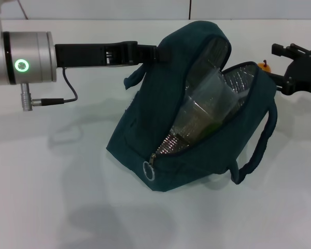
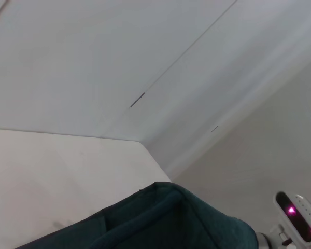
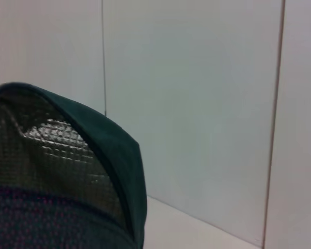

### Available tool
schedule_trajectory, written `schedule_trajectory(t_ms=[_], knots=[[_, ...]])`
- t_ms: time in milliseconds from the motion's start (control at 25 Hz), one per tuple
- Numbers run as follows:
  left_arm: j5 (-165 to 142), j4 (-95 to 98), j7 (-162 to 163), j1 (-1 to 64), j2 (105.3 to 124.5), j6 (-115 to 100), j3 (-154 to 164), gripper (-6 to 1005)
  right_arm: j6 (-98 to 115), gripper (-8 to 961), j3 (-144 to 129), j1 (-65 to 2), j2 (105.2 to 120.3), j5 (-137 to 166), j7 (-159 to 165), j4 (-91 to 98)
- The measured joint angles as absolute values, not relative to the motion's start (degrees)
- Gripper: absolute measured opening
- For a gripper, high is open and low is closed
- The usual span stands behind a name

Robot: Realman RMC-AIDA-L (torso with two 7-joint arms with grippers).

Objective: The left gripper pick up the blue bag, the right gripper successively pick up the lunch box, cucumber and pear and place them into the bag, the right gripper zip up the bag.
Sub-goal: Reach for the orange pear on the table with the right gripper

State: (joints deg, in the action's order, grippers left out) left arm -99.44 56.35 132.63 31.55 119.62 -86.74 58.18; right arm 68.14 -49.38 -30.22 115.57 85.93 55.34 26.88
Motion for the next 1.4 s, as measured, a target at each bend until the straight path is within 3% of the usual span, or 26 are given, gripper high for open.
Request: schedule_trajectory(t_ms=[360,560,760,1000,1320,1400], knots=[[-99.31,56.24,132.63,31.55,119.62,-86.74,58.18,71,66.39,777,-49.58,-31.0,115.78,84.09,54.5,26.05],[-99.31,56.24,132.63,31.55,119.62,-86.75,58.18,72,65.93,622,-49.37,-31.02,115.65,83.6,54.49,25.83],[-99.31,56.25,132.63,31.55,119.62,-86.75,58.18,72,65.41,379,-49.62,-31.27,115.65,83.58,54.49,25.41],[-99.31,56.25,132.63,31.55,119.62,-86.75,58.18,72,64.07,304,-49.73,-31.73,115.72,83.58,54.49,24.86],[-99.31,56.25,132.6,31.55,119.62,-86.75,58.18,72,63.28,305,-50.07,-32.79,115.55,84.27,53.59,23.82],[-99.31,56.25,132.59,31.55,119.62,-86.75,58.18,72,62.79,246,-50.67,-32.85,115.59,84.28,53.37,23.82]])
